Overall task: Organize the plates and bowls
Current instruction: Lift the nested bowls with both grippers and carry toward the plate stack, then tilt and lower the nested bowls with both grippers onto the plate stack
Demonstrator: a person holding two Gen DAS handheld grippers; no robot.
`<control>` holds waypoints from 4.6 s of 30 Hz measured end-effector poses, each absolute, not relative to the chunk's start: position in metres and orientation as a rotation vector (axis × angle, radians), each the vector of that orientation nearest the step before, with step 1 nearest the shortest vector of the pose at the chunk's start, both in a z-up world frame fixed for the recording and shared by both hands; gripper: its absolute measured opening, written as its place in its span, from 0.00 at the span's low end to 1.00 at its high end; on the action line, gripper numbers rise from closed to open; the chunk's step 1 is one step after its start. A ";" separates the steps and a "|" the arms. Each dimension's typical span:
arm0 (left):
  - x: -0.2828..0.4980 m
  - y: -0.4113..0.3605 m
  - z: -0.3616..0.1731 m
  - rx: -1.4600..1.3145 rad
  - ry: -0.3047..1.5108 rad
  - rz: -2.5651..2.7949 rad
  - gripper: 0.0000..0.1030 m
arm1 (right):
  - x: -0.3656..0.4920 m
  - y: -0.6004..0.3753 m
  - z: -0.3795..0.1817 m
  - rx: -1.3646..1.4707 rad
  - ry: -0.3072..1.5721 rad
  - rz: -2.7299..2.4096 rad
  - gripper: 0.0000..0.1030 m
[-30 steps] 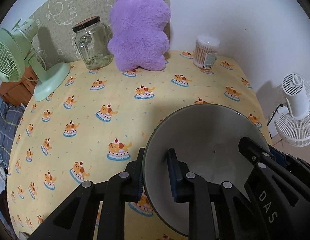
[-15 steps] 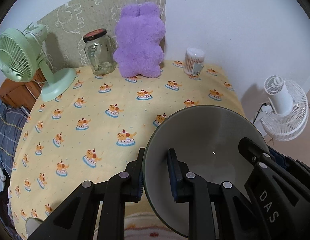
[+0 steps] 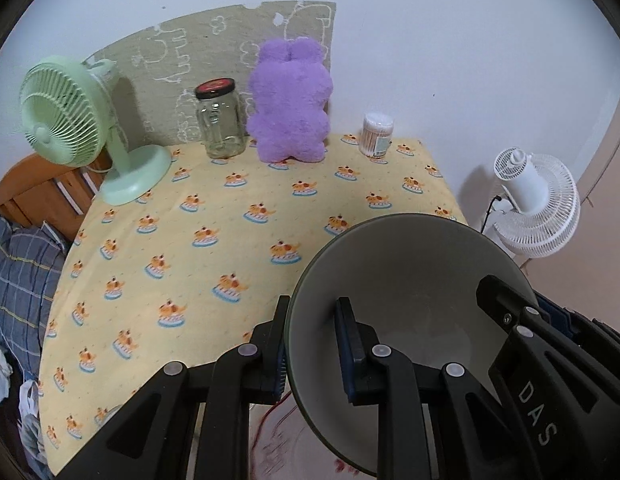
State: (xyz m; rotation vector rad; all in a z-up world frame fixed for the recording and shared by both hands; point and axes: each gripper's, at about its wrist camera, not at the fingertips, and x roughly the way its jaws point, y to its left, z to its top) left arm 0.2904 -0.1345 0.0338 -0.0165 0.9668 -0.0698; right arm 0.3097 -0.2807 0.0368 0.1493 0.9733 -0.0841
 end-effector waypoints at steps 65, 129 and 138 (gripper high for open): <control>0.201 0.039 -0.039 -0.076 1.129 -0.050 0.21 | 0.217 -0.092 -0.020 0.014 1.137 -0.055 0.21; 0.193 0.031 -0.050 -0.061 1.227 0.077 0.74 | 0.242 -0.137 -0.076 0.293 1.308 0.412 0.26; 0.204 0.039 -0.061 -0.065 1.231 -0.021 0.74 | 0.242 -0.131 -0.074 0.285 1.314 0.344 0.26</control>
